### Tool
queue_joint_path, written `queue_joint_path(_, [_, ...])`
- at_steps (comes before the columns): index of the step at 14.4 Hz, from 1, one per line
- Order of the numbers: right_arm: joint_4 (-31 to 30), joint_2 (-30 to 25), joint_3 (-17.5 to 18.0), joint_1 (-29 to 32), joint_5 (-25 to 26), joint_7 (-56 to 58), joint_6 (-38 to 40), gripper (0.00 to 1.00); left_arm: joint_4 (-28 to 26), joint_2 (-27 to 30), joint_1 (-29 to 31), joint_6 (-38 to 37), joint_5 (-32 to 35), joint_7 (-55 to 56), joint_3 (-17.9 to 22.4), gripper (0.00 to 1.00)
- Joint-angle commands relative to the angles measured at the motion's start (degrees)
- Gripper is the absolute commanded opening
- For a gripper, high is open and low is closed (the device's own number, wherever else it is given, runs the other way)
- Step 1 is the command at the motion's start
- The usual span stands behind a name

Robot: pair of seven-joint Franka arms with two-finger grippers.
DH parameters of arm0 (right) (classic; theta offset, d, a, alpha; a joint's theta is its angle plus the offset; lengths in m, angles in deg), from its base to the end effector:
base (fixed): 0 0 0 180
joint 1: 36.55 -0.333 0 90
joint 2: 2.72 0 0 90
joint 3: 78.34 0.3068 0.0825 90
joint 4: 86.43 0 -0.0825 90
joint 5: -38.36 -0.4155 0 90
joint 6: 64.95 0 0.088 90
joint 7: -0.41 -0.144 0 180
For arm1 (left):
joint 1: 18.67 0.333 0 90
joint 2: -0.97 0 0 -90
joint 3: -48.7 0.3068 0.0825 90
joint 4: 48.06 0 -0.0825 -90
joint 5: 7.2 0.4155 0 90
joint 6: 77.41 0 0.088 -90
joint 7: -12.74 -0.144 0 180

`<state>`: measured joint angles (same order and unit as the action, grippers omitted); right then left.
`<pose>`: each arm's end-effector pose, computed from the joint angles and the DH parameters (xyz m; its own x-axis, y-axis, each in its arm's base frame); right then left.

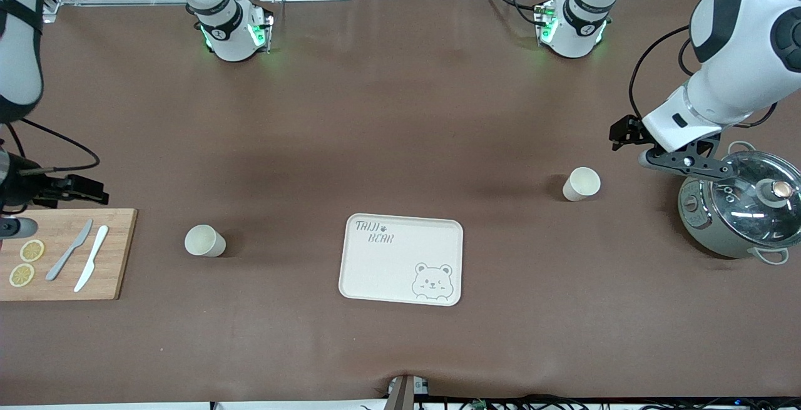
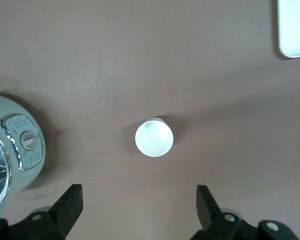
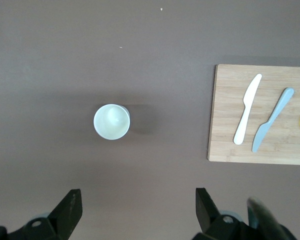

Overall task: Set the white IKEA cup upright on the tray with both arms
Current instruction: 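Reach the right gripper toward one cup while the left gripper reaches another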

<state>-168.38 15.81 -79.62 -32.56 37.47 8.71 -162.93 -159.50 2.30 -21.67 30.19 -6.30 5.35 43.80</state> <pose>0.6784 -0.0589 0.4556 0.9978 0.0516 -0.0419 0.0511 -0.9986 -0.0144 0.5703 -0.0776 0.4285 0.9623 -0.2680 -0.0457 -0.2688 -0.9631 -0.0109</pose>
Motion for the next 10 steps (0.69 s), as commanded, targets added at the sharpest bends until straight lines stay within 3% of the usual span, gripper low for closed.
queue_joint_path(1, [-4.2, -0.9, 0.8, 0.7, -0.2, -0.1, -5.7, 1.00, -11.7, 6.0, 1.7, 9.0, -3.9, -4.5, 0.5, 1.00])
queue_joint_path(4, [-5.9, 2.0, 0.9, 0.1, -0.2, -0.1, -13.3, 1.00, -17.6, 6.1, 1.9, 15.4, -4.0, -6.2, 1.2, 1.00])
queue_joint_path(8, [-6.8, 6.0, 1.0, -0.6, -0.3, -0.2, -17.5, 1.00, -25.9, 5.4, 2.5, 28.2, -4.0, -7.4, 1.2, 1.00])
queue_joint_path(10, [-10.9, 6.2, 1.0, -0.9, -0.2, -0.2, -23.4, 1.00, -28.6, 3.5, 2.5, 34.1, -4.1, -7.7, 1.2, 1.00])
